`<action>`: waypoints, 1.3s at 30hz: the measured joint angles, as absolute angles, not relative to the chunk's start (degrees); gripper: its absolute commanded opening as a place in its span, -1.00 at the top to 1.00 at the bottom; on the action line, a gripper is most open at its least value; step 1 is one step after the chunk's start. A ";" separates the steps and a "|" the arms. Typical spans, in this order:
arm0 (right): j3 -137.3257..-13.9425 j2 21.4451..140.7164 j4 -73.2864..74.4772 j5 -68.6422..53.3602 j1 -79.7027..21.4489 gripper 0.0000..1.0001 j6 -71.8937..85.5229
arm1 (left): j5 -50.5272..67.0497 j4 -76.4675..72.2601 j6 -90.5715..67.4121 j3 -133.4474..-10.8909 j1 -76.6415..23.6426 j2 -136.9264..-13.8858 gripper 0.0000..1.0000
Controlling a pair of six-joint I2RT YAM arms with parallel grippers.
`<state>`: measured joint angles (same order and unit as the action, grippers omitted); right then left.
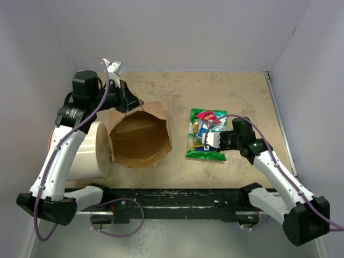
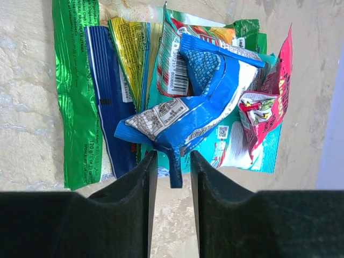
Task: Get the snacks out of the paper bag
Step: Place the snack at the center of the board, then adjust the paper bag at the center of the board.
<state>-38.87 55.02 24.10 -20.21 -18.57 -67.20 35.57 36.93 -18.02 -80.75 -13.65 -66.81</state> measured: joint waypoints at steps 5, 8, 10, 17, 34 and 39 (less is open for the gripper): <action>-38.89 54.35 24.45 -20.03 -18.57 0.01 -67.29 | 35.59 36.93 -18.50 -80.77 -13.63 -67.31 1.00; -39.00 53.76 25.12 -20.08 -18.57 -0.11 -67.26 | 35.75 36.91 -19.11 -80.77 -13.65 -67.68 1.00; -39.51 53.49 26.22 -20.32 -18.57 -0.28 -67.24 | 36.05 36.77 -20.01 -80.79 -13.65 -68.05 1.00; -47.35 52.84 28.84 -20.84 -18.57 -0.39 -61.41 | 39.48 34.02 -28.23 -82.96 -13.65 -71.72 1.00; -71.46 56.77 20.84 -6.33 -18.57 -0.99 1.98 | 44.95 7.27 -61.67 -94.28 -13.30 -91.33 1.00; -77.45 60.07 27.97 -2.15 -18.41 -0.99 12.60 | 43.53 2.33 -68.55 -90.87 -11.84 -92.51 1.00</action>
<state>-77.45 60.07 27.97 -2.15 -18.41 12.60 43.53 2.33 -68.55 -90.87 -11.84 -92.51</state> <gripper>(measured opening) 0.994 0.003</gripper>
